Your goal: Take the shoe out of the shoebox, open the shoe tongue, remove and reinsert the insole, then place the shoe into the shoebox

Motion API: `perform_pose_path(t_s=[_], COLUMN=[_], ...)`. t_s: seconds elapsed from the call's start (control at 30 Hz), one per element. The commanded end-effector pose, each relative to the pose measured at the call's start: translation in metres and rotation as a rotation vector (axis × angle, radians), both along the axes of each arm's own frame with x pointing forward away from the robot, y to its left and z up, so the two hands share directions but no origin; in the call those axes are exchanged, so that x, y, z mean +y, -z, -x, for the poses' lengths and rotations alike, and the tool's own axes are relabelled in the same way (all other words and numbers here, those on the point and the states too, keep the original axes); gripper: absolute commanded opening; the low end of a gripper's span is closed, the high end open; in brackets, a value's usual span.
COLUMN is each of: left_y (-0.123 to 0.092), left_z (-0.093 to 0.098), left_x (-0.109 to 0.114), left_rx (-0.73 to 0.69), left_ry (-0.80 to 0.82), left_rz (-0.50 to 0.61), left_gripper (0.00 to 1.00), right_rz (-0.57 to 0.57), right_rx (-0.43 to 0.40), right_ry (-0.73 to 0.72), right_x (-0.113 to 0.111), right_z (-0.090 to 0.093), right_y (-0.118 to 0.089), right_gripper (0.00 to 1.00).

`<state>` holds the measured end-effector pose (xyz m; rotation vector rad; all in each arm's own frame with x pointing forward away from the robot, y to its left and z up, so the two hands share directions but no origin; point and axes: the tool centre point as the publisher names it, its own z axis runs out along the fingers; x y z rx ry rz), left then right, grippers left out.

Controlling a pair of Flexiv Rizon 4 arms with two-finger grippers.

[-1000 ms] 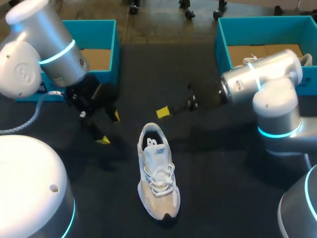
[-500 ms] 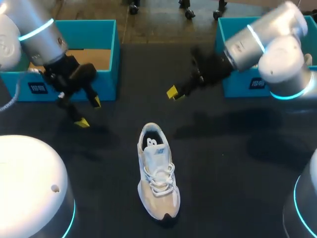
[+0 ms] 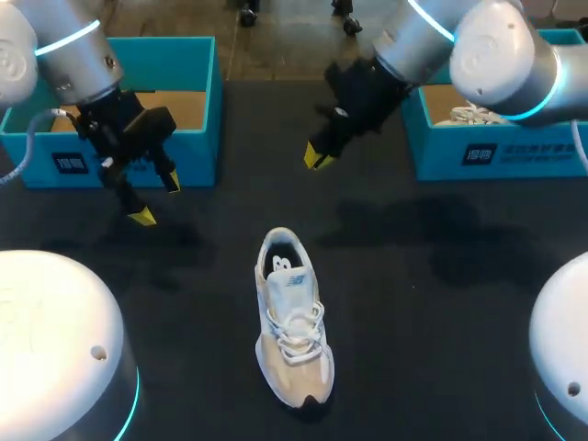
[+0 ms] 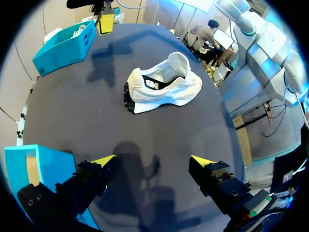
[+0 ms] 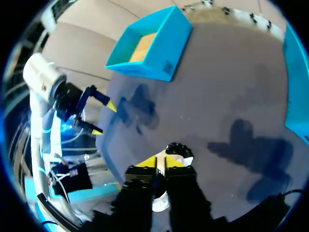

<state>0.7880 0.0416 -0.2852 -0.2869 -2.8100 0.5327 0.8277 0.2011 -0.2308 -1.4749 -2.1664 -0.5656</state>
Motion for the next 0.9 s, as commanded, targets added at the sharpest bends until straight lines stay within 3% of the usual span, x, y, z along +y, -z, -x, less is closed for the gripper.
perform_pose_path(t_s=[0.03, 0.27, 0.4, 0.57, 0.7, 0.77, 0.9], left_y=[0.0, 0.0, -0.006, -0.019, -0.033, -0.037, -0.037], left_z=[0.0, 0.0, -0.021, -0.054, -0.074, -0.08, -0.08], left_x=[0.001, 0.001, 0.017, 0.051, 0.076, 0.081, 0.081], left_rx=[-0.001, -0.001, -0.044, -0.112, -0.192, -0.223, -0.223], left_ry=[0.001, 0.001, 0.15, 0.38, 0.558, 0.551, 0.551], left_rz=[-0.001, -0.001, -0.002, -0.005, -0.015, -0.025, -0.025], left_gripper=[1.0, 1.0, 1.0, 1.0, 1.0, 1.0, 1.0], right_rz=[0.071, 0.071, 0.051, 0.073, 0.163, 0.331, 0.331], right_rx=[-0.156, -0.156, -0.149, -0.126, -0.089, -0.022, -0.022], right_ry=[0.117, 0.117, 0.132, 0.204, 0.235, 0.308, 0.308], right_x=[0.002, 0.002, 0.006, 0.021, 0.031, 0.03, 0.03], right_z=[0.013, 0.013, 0.015, 0.032, 0.046, 0.059, 0.059], right_y=[-0.01, -0.01, -0.007, 0.001, 0.004, 0.003, 0.003], right_gripper=[0.0, 0.0, 0.0, 0.0, 0.0, 0.0, 0.0])
